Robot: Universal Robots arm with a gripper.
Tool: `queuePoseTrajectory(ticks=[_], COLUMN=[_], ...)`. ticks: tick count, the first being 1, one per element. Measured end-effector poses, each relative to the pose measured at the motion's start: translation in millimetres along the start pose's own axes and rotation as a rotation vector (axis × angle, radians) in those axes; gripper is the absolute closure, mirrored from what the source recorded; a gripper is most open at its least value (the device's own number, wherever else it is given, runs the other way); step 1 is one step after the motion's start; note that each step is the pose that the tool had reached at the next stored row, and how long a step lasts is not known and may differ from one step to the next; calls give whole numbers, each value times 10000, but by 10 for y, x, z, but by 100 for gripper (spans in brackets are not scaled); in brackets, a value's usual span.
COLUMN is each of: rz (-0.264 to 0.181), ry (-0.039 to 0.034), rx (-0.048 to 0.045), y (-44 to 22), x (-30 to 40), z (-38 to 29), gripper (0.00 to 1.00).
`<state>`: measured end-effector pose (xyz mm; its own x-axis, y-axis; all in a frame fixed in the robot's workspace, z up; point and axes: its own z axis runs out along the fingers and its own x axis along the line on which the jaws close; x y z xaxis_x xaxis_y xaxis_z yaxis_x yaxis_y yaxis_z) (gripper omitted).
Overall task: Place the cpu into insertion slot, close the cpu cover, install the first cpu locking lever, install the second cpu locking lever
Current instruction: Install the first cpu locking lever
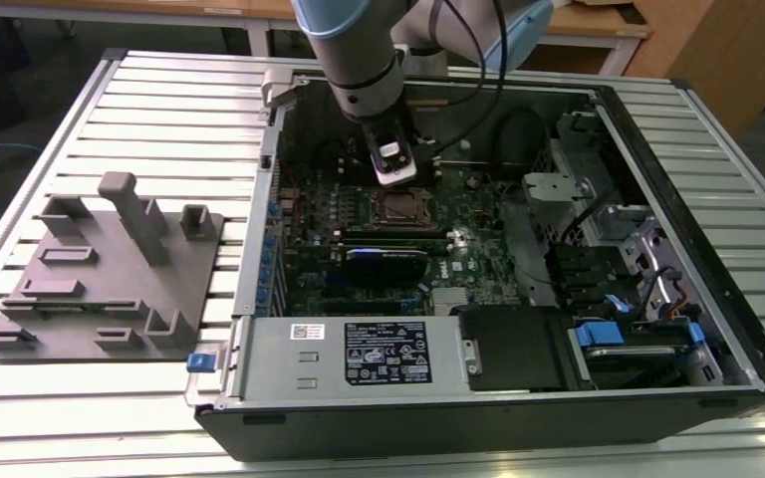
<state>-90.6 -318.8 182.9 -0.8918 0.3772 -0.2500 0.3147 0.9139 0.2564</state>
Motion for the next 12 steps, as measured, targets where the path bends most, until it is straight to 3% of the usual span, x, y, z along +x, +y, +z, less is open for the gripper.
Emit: queuePoseTrajectory(ticks=[12], rz=[30], ry=[29], rx=[-85], y=[11], x=[-9], z=[-20], gripper=[90])
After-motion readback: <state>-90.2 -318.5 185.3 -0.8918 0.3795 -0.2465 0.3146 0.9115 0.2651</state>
